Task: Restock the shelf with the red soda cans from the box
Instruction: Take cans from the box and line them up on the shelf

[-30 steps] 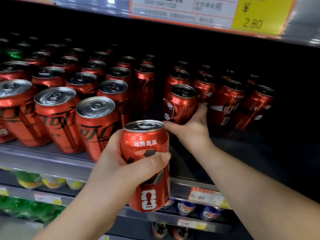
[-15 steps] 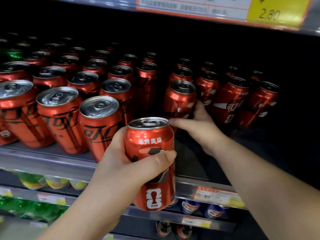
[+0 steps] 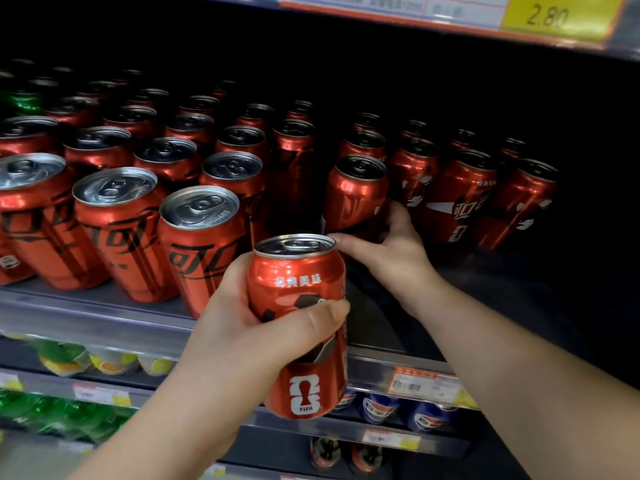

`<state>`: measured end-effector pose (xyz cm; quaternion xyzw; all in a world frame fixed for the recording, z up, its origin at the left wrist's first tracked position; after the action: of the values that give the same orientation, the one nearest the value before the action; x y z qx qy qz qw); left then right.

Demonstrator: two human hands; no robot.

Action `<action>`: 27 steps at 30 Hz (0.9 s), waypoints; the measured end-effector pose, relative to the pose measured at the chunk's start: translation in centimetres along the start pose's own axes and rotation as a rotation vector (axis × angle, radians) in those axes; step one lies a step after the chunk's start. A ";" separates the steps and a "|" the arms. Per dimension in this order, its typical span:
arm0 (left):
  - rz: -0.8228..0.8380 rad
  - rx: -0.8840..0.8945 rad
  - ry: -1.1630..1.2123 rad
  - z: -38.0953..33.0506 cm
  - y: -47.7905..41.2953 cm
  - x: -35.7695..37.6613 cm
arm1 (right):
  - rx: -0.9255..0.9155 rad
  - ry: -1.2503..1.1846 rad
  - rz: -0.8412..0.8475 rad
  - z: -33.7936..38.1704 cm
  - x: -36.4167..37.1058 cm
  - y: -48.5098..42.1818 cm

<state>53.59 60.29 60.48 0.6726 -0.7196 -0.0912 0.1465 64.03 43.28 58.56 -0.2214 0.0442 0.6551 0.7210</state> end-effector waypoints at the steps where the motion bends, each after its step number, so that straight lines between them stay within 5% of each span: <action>1: 0.005 0.000 -0.004 0.0 0.0 0.1 | -0.003 -0.008 0.006 0.1 0.0 -0.1; 12: 0.012 -0.010 -0.006 0.7 -0.3 0.1 | 0.000 -0.043 0.049 -0.2 0.3 -0.8; 16: 0.008 -0.023 -0.001 1.0 -0.3 0.1 | -0.009 0.029 -0.121 0.5 0.1 -1.0; 27: 0.014 -0.022 -0.005 0.5 -0.5 0.0 | -0.063 0.218 0.030 0.5 0.0 0.6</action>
<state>53.90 60.25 59.79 0.6656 -0.7237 -0.0998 0.1528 63.34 43.53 58.88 -0.3132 0.1050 0.6391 0.6946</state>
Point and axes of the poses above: each hand's wrist, its own y-axis away from the middle knuckle, its own x-axis out of the palm, z = x × y, the point moved 8 cm from there along -y, towards the middle knuckle, and after that the axes turned 13 degrees about -x, right-handed, at the moved point
